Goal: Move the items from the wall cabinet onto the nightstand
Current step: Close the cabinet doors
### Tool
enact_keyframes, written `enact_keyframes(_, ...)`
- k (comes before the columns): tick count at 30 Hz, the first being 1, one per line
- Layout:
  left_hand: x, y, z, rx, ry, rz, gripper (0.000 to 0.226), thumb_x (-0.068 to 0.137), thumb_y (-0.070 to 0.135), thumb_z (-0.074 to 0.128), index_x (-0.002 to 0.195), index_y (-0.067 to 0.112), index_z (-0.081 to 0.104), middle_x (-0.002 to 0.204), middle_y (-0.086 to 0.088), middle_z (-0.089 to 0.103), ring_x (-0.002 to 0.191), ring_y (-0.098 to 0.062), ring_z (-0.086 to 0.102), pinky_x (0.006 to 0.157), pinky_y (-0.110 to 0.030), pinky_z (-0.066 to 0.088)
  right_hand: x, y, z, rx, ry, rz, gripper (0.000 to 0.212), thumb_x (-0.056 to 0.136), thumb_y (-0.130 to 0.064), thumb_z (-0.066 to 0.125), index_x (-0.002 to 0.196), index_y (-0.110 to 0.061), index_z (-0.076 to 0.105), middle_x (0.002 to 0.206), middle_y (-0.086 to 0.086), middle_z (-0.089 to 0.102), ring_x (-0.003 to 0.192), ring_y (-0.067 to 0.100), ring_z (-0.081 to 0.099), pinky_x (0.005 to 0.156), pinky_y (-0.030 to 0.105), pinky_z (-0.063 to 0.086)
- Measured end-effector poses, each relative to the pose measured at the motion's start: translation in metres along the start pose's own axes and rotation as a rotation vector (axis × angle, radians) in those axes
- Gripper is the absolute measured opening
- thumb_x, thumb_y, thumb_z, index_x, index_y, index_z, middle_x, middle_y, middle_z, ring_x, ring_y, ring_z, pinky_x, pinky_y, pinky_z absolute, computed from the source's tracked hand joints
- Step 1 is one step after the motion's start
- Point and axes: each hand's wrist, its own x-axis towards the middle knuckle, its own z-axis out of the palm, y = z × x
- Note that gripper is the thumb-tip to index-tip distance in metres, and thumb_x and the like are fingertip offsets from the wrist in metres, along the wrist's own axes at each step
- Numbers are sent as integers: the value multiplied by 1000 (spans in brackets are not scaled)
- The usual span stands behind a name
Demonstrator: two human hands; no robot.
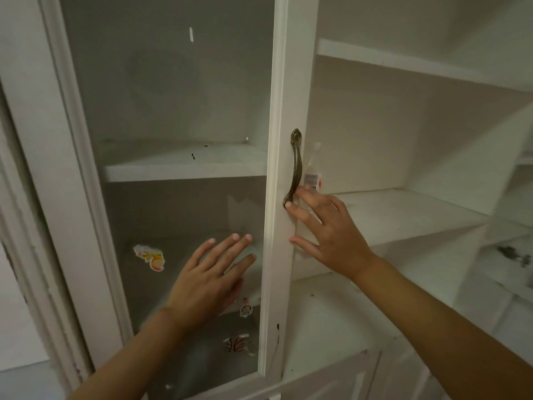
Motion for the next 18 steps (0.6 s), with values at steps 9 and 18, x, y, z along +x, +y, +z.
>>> enact_keyframes(9,10,27,-9,-167,90,-91,39,95,38,61,131,23,69,155,-7,51,147,-28,41,120,-54,31,-45,-7,-26,-13,-185,101,68,98,-45,66,155,-14,44,169,12,25,155,28,29,114,50,38)
enact_keyframes(18,50,113,3,-506,51,-60,44,92,29,70,134,19,64,150,-7,53,146,-28,41,115,-56,37,-147,18,-73,45,-347,256,61,98,-45,65,150,-17,49,169,5,26,154,23,30,114,49,38)
